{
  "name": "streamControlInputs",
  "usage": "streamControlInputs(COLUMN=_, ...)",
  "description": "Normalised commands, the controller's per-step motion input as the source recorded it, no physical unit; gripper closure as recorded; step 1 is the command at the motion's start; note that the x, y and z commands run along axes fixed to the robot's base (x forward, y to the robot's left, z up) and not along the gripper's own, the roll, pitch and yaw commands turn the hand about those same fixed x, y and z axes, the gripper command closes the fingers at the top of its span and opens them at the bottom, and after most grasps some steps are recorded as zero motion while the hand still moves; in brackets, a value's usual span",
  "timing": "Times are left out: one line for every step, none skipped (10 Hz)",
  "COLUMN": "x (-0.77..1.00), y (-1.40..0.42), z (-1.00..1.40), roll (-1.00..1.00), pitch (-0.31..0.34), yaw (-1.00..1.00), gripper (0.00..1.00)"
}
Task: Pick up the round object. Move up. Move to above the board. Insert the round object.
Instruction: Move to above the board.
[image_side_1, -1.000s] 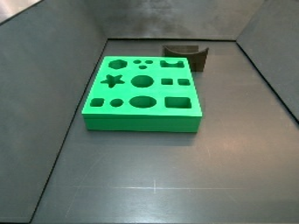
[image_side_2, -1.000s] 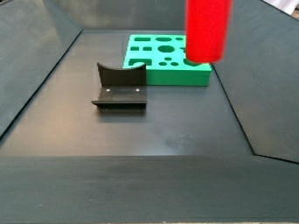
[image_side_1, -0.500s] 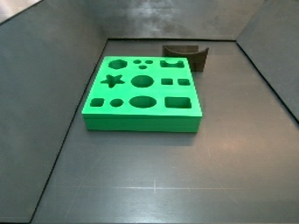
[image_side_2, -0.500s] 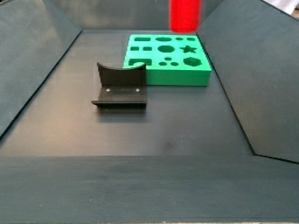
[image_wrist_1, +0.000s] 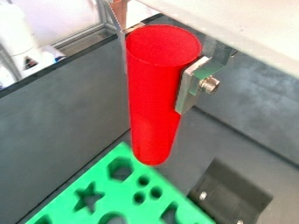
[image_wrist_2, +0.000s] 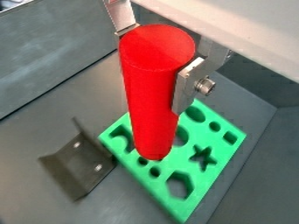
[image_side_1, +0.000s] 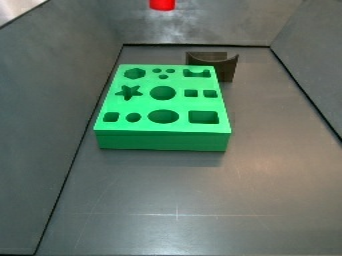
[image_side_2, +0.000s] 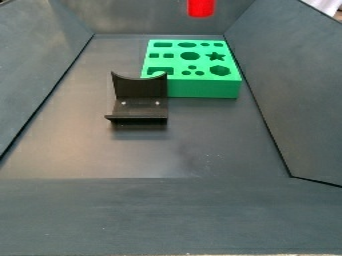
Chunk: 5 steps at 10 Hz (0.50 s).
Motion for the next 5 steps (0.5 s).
streamControlInputs(x=0.0, y=-1.0, z=0.02, roll=-0.01, pitch=-0.016, yaw=0.0, gripper=1.0)
streamControlInputs(x=0.0, y=-1.0, z=0.02, roll=-0.01, pitch=-0.01, yaw=0.01, gripper=1.0)
streamControlInputs(x=0.01, y=-1.0, z=0.02, roll=0.0, pitch=0.002, yaw=0.01, gripper=1.0)
streamControlInputs(x=0.02, y=-1.0, z=0.02, roll=-0.02, pitch=0.01, yaw=0.01, gripper=1.0)
streamControlInputs(x=0.04, y=-1.0, z=0.01, roll=0.0, pitch=0.019, yaw=0.01, gripper=1.0)
